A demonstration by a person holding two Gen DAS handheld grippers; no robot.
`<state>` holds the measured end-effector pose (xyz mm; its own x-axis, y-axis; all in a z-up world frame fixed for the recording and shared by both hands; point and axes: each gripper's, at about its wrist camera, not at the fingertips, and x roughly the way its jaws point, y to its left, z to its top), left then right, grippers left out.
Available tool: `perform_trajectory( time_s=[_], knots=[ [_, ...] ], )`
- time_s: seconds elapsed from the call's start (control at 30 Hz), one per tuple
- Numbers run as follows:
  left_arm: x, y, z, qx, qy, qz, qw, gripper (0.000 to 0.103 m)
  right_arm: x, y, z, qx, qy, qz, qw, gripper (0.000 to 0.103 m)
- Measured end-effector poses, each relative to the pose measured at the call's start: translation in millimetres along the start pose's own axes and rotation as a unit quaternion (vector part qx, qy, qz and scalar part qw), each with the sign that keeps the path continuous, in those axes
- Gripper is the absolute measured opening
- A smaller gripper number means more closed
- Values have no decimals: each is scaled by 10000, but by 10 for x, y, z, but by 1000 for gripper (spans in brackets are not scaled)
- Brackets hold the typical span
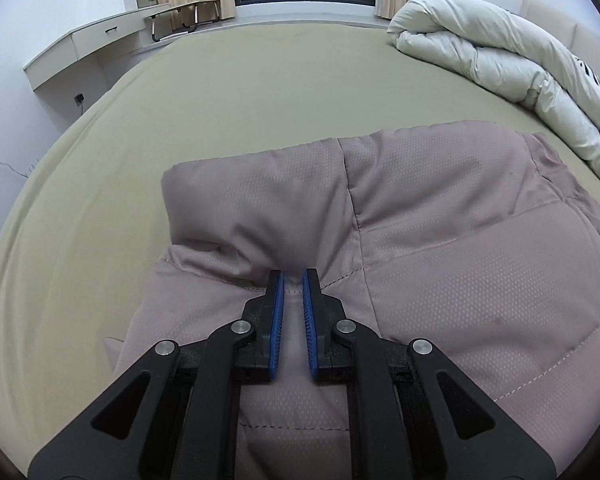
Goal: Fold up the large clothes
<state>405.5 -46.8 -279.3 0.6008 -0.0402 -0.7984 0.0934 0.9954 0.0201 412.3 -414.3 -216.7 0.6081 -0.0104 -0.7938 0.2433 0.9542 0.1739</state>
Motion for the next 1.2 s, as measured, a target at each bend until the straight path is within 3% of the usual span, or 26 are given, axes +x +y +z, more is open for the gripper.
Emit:
perform_trajectory(
  time_s=[0.33, 0.53, 0.63, 0.73, 0.8, 0.9, 0.97, 1.1, 1.2],
  knots=[
    [207, 145, 17, -232, -71, -388, 9990, 9, 114, -73, -6, 141, -63, 221, 9996, 81],
    [-48, 221, -48, -400, -62, -344, 9986, 10, 38, -67, -22, 166, -133, 194, 9996, 80],
    [-480, 155, -226, -316, -294, -114, 9990, 10, -291, 49, -62, 38, -230, 6, 9997, 79],
    [-842, 99, -439, -292, -558, 0, 9980, 10, -915, 232, -318, -120, -775, 645, 9948, 79],
    [-873, 57, -569, -169, -537, 92, 9984, 10, -1175, 412, -542, -454, -892, 917, 9907, 81],
    [-861, -57, -714, 96, -549, 321, 9979, 10, -1080, 651, -848, -1092, -673, 589, 9900, 85],
    [-827, -125, -821, 330, -525, 504, 9968, 10, -990, 698, -982, -1257, -833, 322, 9880, 90],
    [-724, -153, -836, 343, -347, 543, 9973, 10, -844, 817, -986, -1489, -761, -164, 9858, 95],
    [-731, -139, -819, 350, -248, 517, 9977, 9, -778, 789, -998, -1437, -725, -207, 9867, 99]
  ],
)
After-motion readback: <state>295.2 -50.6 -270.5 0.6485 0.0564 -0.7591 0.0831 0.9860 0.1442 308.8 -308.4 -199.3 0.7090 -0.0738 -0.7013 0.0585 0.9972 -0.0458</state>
